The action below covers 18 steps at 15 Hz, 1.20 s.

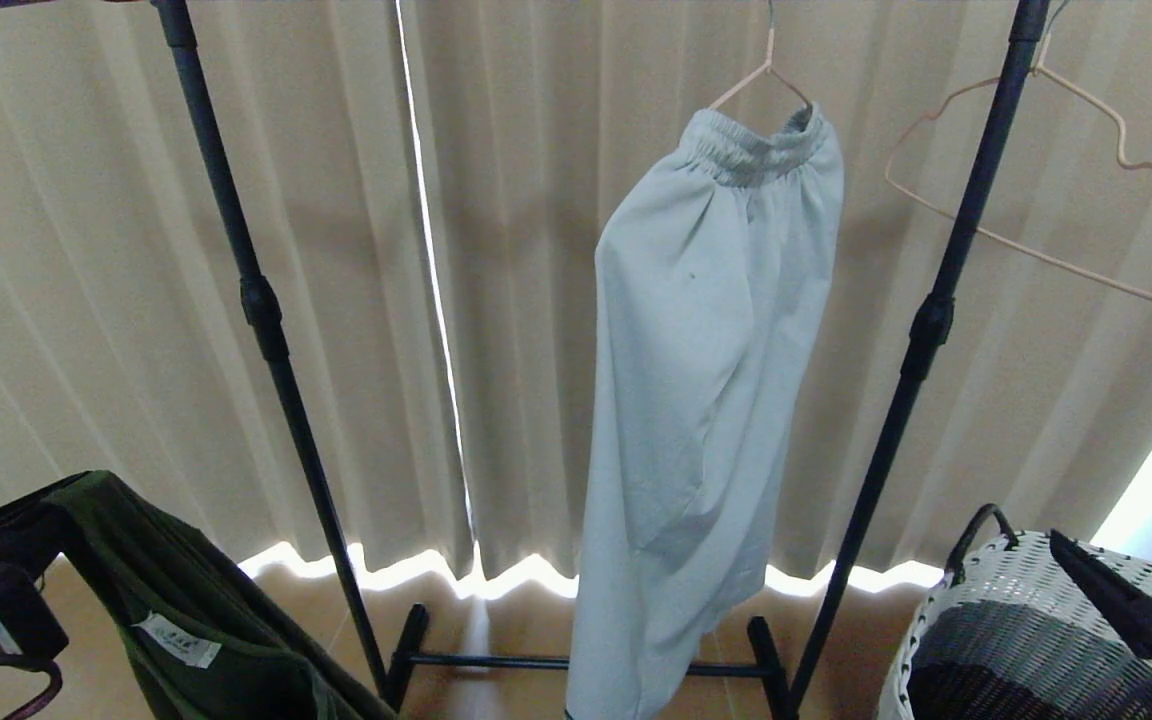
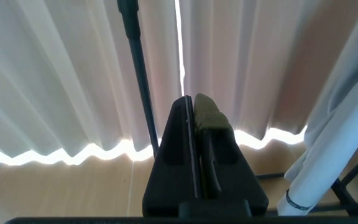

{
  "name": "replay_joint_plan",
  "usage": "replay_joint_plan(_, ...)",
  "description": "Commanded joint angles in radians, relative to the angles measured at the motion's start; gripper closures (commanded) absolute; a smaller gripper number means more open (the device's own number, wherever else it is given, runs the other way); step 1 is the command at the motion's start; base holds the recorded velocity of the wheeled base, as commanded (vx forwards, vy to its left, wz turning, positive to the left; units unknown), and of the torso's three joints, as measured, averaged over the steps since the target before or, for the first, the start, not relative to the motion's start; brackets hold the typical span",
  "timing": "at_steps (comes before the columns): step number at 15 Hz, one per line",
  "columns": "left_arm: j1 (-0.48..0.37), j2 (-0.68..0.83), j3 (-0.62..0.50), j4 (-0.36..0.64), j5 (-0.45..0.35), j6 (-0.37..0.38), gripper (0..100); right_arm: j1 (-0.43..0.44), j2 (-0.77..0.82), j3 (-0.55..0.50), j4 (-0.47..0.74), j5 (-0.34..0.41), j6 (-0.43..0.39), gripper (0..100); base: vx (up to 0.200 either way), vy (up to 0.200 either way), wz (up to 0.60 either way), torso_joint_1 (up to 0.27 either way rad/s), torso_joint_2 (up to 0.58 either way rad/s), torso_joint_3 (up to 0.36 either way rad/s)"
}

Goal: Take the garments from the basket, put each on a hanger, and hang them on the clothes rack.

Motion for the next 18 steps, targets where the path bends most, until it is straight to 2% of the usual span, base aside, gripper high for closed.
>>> replay_joint_plan(1, -0.005, -0.004, 0.012, -0.002, 0.0, 0.012, 100, -0.011, 0.039, -0.034, -0.004, 0.003, 0.06, 0, 0.0, 0.0, 0.0, 0.0, 0.0, 0.0)
replay_joint_plan(4, -0.009, -0.027, 0.029, -0.002, -0.001, 0.054, 100, -0.01, 0.085, -0.106, -0.001, 0.011, 0.261, 0, 0.0, 0.0, 0.0, 0.0, 0.0, 0.0)
replay_joint_plan(6, -0.009, -0.033, 0.031, -0.003, -0.001, 0.064, 100, -0.01, 0.117, -0.113, -0.006, 0.012, 0.291, 0, 0.0, 0.0, 0.0, 0.0, 0.0, 0.0)
replay_joint_plan(9, -0.014, -0.033, 0.032, -0.003, -0.001, 0.066, 100, -0.008, 0.111, -0.112, -0.007, 0.023, 0.296, 0, 0.0, 0.0, 0.0, 0.0, 0.0, 0.0)
replay_joint_plan(12, -0.043, -0.038, 0.037, -0.003, -0.001, 0.066, 100, -0.01, 0.099, -0.109, -0.007, 0.086, 0.294, 0, 0.0, 0.0, 0.0, 0.0, 0.0, 0.0)
replay_joint_plan(15, -0.043, -0.038, 0.037, -0.003, -0.001, 0.066, 100, -0.011, 0.096, -0.08, -0.003, 0.08, 0.277, 0, 0.0, 0.0, 0.0, 0.0, 0.0, 0.0)
replay_joint_plan(17, -0.043, -0.036, 0.037, -0.003, -0.001, 0.066, 100, -0.01, 0.081, -0.037, -0.004, 0.086, 0.216, 0, 0.0, 0.0, 0.0, 0.0, 0.0, 0.0)
replay_joint_plan(18, -0.043, -0.038, 0.037, -0.003, -0.001, 0.066, 100, -0.01, 0.084, -0.038, -0.006, 0.088, 0.211, 0, 0.0, 0.0, 0.0, 0.0, 0.0, 0.0)
